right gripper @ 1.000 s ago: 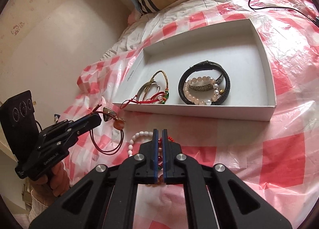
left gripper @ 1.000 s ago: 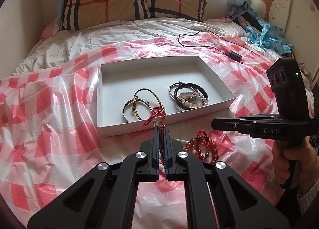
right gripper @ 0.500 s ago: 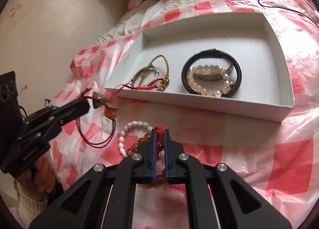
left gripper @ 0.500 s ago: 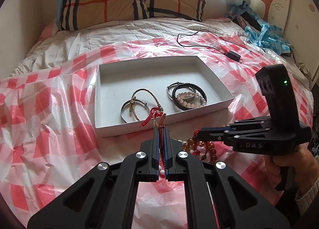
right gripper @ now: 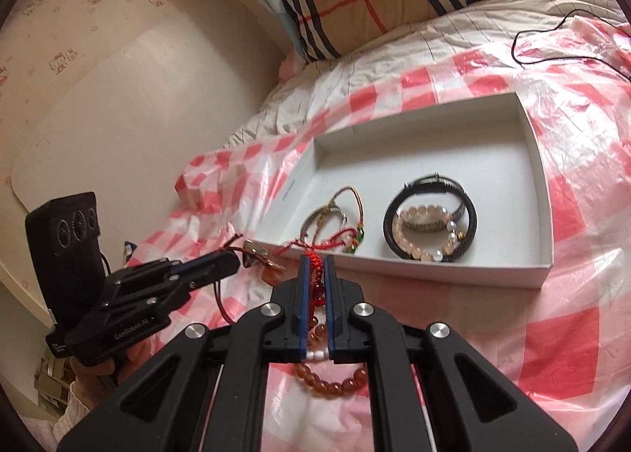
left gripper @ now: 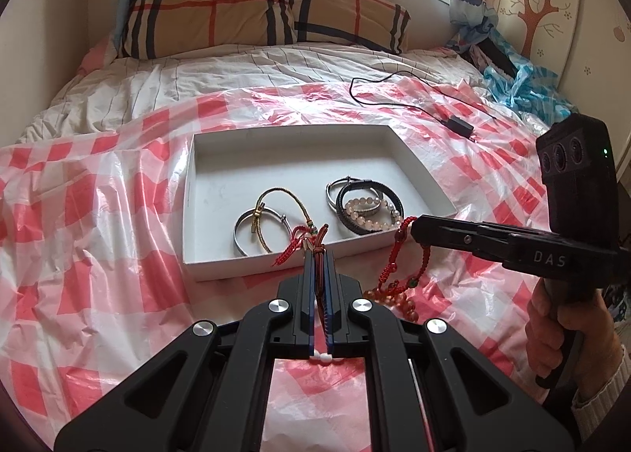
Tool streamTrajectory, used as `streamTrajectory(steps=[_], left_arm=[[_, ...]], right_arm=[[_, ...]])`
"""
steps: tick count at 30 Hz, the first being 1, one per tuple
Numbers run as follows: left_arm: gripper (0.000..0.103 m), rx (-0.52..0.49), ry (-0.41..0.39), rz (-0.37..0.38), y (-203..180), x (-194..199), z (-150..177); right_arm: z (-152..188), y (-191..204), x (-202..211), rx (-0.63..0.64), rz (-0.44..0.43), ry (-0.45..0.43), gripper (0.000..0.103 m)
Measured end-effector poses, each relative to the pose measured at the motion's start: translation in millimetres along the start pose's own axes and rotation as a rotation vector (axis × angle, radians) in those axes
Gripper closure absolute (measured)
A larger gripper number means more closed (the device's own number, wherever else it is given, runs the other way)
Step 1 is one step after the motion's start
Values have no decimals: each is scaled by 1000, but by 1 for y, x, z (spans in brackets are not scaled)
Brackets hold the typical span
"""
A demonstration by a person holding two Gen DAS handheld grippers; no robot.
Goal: Organize jewelry
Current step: 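Lower both bracelets into the white box and open both tools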
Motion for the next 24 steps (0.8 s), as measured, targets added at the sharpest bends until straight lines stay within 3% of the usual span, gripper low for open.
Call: streamTrajectory(steps=[8,12,15,18,24], left_arm=[[99,69,-56,8,-1,-12,-19],[99,146,-75,-65,13,-27,-27],[99,213,-18,-114,29,-43,-24],[96,268,-4,-117,42,-44,-20],[87,360,-12,-133,65,-36,-15]], right_arm=[[-21,2,-9,-16,-4,-67,95],[-35,-4,-17,-30,38,-123,94],[-42,-20,-28,-78,118,-120,58],[-41,-23,-31,-74,122,-84,58],[-26,6,-49,96,118,53,55]])
Point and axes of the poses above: each gripper's, at about its wrist camera, not at the fingertips, and x roughly against the way its jaws point, y to its left, z to its underside, the point moved 2 cm from there along -x, roughly the way its jaws point, and after that the axes turned 1 degree about z, right-handed, at the moved point
